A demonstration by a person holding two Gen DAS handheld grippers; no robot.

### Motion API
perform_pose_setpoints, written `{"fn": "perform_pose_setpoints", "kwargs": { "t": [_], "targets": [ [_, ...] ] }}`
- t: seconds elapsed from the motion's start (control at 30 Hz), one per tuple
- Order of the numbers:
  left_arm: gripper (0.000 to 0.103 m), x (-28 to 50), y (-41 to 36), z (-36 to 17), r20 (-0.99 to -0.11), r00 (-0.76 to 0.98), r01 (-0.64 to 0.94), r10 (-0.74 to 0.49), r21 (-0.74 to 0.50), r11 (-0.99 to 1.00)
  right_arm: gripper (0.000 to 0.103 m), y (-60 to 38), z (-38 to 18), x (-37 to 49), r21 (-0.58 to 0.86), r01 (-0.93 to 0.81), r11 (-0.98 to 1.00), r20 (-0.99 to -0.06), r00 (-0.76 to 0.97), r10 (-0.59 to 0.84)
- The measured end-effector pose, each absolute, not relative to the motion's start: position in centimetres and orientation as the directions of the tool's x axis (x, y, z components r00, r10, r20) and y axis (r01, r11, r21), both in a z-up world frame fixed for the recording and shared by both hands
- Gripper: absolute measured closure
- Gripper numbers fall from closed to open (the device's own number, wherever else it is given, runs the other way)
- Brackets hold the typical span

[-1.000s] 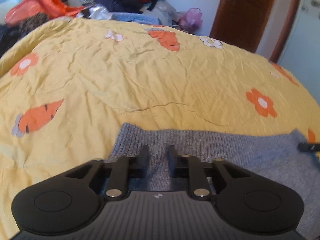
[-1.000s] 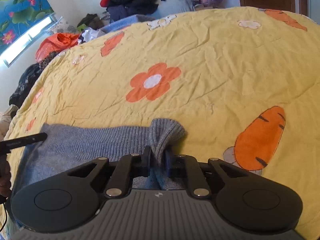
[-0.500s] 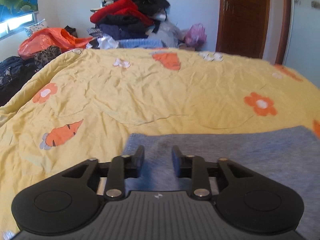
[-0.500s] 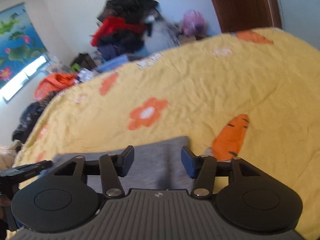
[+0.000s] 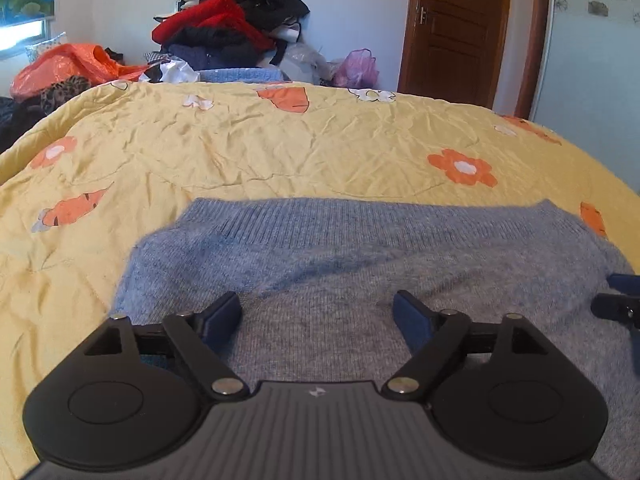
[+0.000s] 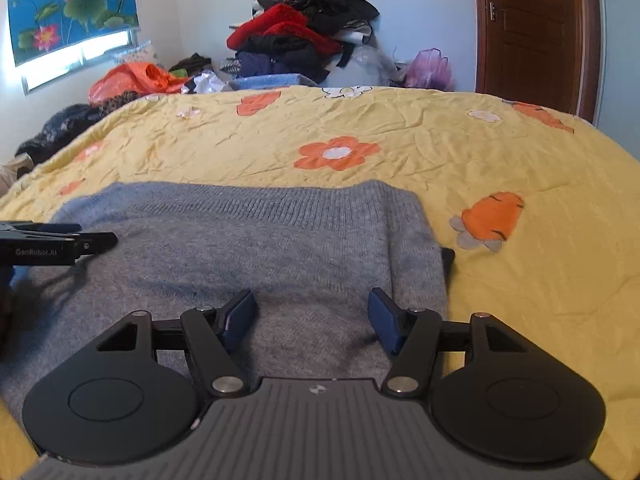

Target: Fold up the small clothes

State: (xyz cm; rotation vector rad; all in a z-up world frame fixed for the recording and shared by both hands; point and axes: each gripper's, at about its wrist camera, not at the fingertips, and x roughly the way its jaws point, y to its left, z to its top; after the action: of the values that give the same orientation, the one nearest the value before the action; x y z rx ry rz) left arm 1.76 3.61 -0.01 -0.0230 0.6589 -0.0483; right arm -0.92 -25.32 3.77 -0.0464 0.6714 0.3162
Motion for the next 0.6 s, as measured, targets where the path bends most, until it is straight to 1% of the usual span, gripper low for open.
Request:
{"fn": "perform_pose_setpoints", "kwargs": {
  "t": [0.07,0.13,0.17,0.23,0.27,0.3,0.33,0.4,0.5,0.53,0.57,0.6],
  "targets": [
    [0.018,1.6,3.2,0.0,-0.608,0.793,0.035,-0.034,-0.011,0.999,0.040,-25.2,4.2,-0.7,0.055,-0.298,0.953,-0.630,0.730,0.265],
    [0.018,1.5,3.2,-0.1,-0.607,0.794,0.028,-0.032,-0.017,0.999,0.041,-25.1,5.4,-0.5,0.082,-0.248,0.965,-0.629,0.738,0.243],
    [0.018,1.5,3.2,-0.1,-0.607,0.794,0.025,-0.033,-0.022,0.999,0.038,-25.1,6.2,-0.5,0.105,-0.216,0.971,-0.618,0.751,0.233],
    [0.018,1.4,3.1,-0.1,-0.606,0.795,0.020,-0.028,-0.020,1.000,0.037,-24.8,7.9,-0.6,0.159,-0.219,0.963,-0.564,0.780,0.271],
    [0.018,1.4,3.1,-0.1,-0.606,0.795,0.019,-0.025,-0.017,1.000,0.033,-24.3,8.6,-0.4,0.177,-0.235,0.956,-0.546,0.784,0.294],
    [0.018,1.3,3.0,-0.1,-0.606,0.795,0.018,-0.023,-0.014,1.000,0.031,-23.4,9.1,0.0,0.185,-0.252,0.950,-0.543,0.779,0.312],
    [0.018,1.3,3.0,-0.1,-0.606,0.795,0.019,-0.025,-0.017,1.000,0.028,-22.5,9.2,0.4,0.180,-0.270,0.946,-0.545,0.773,0.324],
    [0.018,1.3,3.0,-0.1,-0.606,0.795,0.019,-0.028,-0.021,1.000,0.027,-20.5,8.6,1.5,0.145,-0.292,0.945,-0.568,0.758,0.321],
    [0.018,1.3,3.0,-0.1,-0.606,0.795,0.019,-0.027,-0.020,1.000,0.027,-18.9,5.9,3.4,0.075,-0.269,0.960,-0.650,0.717,0.252],
    [0.018,1.4,3.0,-0.1,-0.606,0.795,0.019,-0.028,-0.021,1.000,0.023,-18.9,4.4,3.9,0.041,-0.258,0.965,-0.682,0.699,0.215],
    [0.018,1.3,3.0,-0.1,-0.606,0.795,0.021,-0.031,-0.024,1.000,0.017,-19.3,3.4,3.3,0.011,-0.289,0.957,-0.637,0.736,0.230],
    [0.018,1.3,3.0,-0.1,-0.606,0.795,0.021,-0.032,-0.024,0.999,0.017,-19.9,2.8,3.0,0.003,-0.310,0.951,-0.619,0.746,0.246]
  ]
}}
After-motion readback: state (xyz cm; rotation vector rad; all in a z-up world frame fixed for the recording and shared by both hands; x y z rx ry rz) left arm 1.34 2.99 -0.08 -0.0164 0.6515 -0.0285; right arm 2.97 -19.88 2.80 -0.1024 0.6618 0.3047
